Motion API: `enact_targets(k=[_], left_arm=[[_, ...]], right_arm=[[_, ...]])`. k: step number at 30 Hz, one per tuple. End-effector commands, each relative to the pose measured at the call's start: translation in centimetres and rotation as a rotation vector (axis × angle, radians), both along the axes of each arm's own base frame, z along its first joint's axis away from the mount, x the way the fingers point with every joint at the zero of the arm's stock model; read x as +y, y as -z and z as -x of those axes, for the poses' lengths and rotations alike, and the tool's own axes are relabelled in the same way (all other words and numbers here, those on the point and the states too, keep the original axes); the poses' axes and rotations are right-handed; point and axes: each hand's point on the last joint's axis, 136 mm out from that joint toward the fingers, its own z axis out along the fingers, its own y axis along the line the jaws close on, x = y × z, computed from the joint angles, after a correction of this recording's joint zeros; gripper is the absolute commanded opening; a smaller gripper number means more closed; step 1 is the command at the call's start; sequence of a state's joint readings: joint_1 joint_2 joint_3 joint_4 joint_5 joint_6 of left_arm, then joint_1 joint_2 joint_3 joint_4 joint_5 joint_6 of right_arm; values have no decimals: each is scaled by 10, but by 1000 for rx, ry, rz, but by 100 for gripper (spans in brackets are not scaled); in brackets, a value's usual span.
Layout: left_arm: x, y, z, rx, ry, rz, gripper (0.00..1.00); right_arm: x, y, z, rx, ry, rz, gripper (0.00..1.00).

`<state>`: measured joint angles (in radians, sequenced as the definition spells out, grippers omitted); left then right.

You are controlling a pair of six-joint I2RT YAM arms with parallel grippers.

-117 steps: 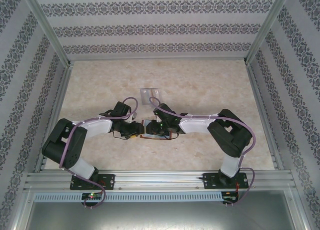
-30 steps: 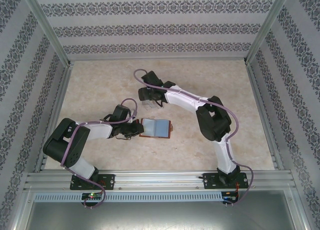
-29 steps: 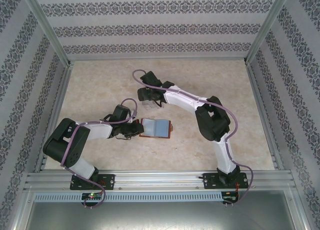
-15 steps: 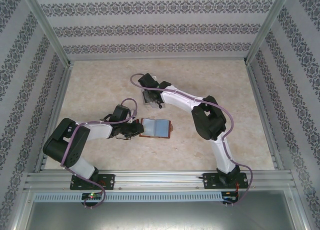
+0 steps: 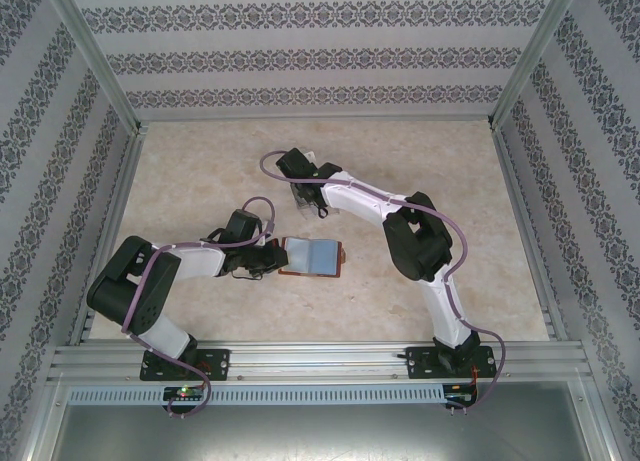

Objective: Put the credit cards into the card holder

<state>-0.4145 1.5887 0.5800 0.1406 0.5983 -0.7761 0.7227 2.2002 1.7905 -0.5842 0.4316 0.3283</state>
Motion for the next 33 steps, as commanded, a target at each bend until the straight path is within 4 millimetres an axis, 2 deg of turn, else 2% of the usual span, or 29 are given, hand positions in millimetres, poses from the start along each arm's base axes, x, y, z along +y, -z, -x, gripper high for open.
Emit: enact_targets(k=[1, 6, 15, 23, 33], left_arm=[[6, 20, 11, 65, -15, -62, 0], [5, 21, 11, 66, -13, -62, 0], [2, 22, 10, 61, -2, -51, 0], [1, 24, 11, 69, 8, -45, 0], [0, 25, 11, 66, 10, -43, 0]], right_arm=[[-9, -32, -5, -66, 7, 44, 55], [-12, -40, -8, -88, 3, 66, 50], [-14, -43, -8, -100, -6, 102, 35], [-13, -39, -7, -87, -14, 101, 12], [-9, -46, -2, -78, -23, 71, 0]])
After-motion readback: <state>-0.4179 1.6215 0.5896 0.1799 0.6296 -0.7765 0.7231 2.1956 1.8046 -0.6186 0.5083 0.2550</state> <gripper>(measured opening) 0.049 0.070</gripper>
